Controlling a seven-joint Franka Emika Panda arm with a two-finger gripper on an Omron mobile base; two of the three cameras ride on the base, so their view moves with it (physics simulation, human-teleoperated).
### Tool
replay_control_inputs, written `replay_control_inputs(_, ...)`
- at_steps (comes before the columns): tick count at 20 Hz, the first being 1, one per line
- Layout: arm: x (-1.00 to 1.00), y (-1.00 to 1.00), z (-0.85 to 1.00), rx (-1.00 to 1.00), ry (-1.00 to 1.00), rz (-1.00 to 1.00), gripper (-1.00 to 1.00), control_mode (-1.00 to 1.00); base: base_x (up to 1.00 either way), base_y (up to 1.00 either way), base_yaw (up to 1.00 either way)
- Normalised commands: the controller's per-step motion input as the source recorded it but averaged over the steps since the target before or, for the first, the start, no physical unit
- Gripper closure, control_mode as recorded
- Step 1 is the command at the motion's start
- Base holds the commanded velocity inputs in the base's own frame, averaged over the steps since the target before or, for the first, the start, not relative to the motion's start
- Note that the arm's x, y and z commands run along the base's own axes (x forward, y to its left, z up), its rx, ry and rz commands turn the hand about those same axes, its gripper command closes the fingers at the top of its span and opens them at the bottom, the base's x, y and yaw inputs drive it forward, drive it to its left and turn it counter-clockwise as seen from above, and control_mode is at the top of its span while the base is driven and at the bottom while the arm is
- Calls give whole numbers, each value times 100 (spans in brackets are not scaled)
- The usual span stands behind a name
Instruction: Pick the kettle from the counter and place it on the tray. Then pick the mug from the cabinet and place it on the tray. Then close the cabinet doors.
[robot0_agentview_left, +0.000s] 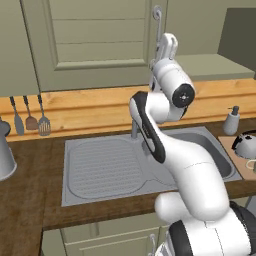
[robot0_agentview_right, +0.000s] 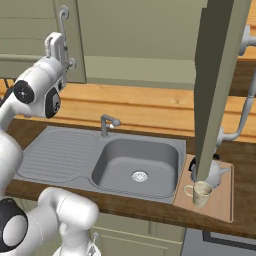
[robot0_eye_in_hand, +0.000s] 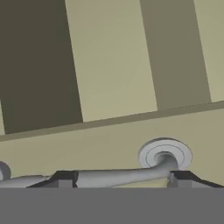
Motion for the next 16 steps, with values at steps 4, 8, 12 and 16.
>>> replay_control_inputs(4, 18, -16, -13, 0, 8, 0, -100, -100, 0, 0, 0)
replay_control_inputs(8, -29, -22, -2, 0, 19, 0, -100, -100, 0, 0, 0)
replay_control_inputs(12, -51, -33, 11, 0, 7, 0, -100, -100, 0, 0, 0)
replay_control_inputs(16, -60, -33, 15, -5, 1, 0, -100, -100, 0, 0, 0)
